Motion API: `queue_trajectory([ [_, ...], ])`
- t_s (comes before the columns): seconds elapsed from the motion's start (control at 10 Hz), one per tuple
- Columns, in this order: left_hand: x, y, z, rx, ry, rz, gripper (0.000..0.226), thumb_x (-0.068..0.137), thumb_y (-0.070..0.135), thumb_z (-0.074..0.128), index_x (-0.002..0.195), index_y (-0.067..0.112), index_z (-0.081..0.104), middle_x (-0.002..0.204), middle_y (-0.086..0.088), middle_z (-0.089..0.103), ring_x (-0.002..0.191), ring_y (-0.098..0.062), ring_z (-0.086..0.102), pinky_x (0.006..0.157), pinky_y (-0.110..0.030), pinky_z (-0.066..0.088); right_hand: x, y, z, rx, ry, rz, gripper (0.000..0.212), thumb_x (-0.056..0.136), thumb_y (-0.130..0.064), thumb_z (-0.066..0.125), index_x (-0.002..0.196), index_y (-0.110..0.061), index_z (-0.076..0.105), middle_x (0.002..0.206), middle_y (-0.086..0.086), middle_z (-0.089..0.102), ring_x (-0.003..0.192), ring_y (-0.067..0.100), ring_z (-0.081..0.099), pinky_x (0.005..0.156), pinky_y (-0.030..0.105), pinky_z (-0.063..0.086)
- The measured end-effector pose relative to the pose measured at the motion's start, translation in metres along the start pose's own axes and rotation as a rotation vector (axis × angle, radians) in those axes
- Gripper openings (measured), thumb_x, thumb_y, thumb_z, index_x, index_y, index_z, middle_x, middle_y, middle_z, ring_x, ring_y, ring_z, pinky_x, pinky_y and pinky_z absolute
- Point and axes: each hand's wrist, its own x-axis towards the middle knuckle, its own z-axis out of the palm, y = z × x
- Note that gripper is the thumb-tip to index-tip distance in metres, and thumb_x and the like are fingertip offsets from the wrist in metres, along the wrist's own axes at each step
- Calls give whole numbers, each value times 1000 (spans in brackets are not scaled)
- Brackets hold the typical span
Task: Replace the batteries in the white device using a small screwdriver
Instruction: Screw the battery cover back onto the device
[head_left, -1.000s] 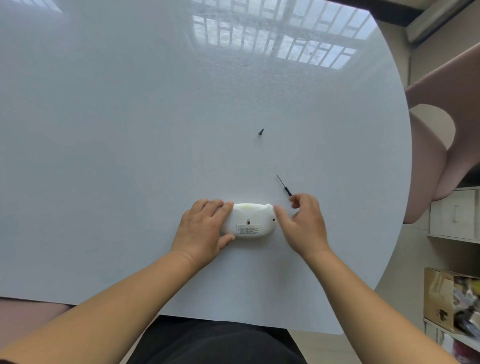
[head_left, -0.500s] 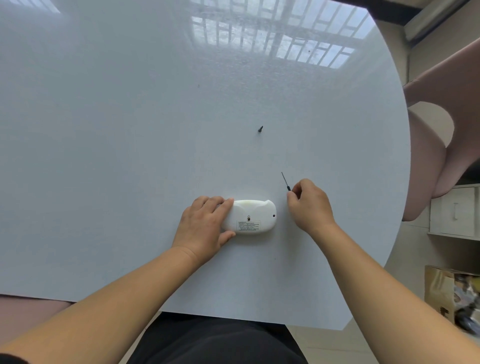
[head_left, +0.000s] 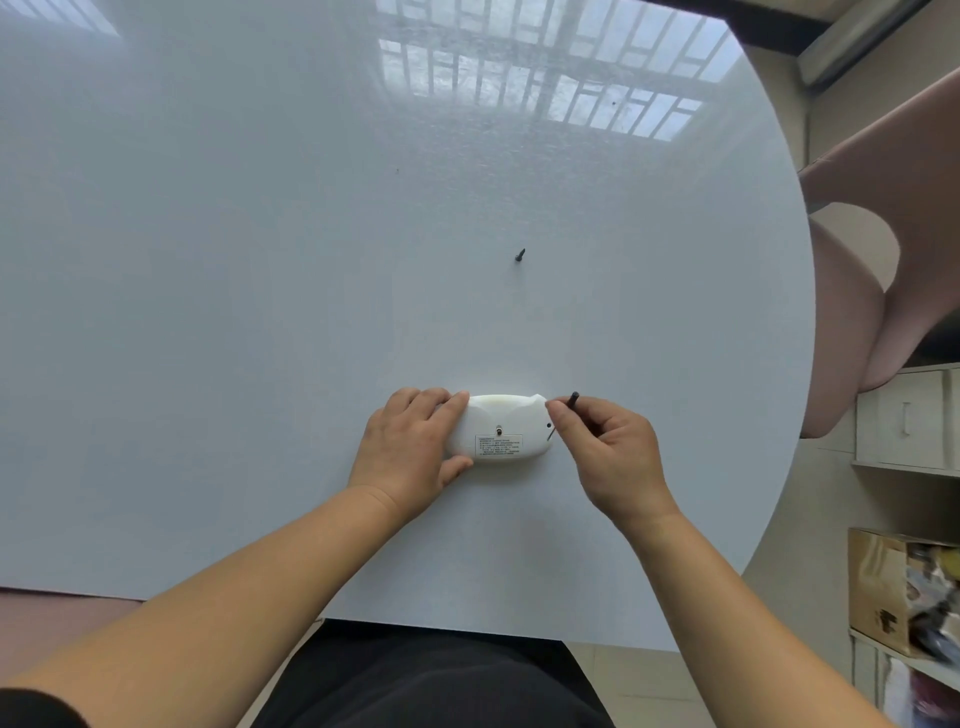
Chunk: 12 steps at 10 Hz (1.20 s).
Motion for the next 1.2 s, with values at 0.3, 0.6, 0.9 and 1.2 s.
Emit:
queue_trajectory([
  [0.3,0,0,0,0,10,6,73,78,53,64,140,28,36,134,8,47,122,-21,38,97,-36,41,-13,13,21,57,-77,86,13,90,-4,60,86,-15,66,83,4,73,76,15,69,75,25,56],
  [0.6,0,0,0,-6,18,10,73,77,53,65,140,27,37,133,8,48,121,-21,39,96,-36,41,-14,17,26,-85,-125,3,19,93,-9,57,86,-26,63,84,-6,71,85,8,68,82,27,54],
  [0.9,0,1,-1,-6,18,8,73,77,53,65,140,27,37,133,8,48,122,-21,39,96,-36,41,-10,22,28,-147,-113,-13,20,92,-11,57,84,-29,63,82,-6,71,86,11,67,83,36,55],
  [1.2,0,1,-1,-10,16,3,73,77,53,65,140,26,37,133,8,48,122,-21,39,98,-37,40,-12,18,31,-422,-112,-176,9,93,-15,57,90,-21,63,80,-5,68,72,15,61,68,33,51],
])
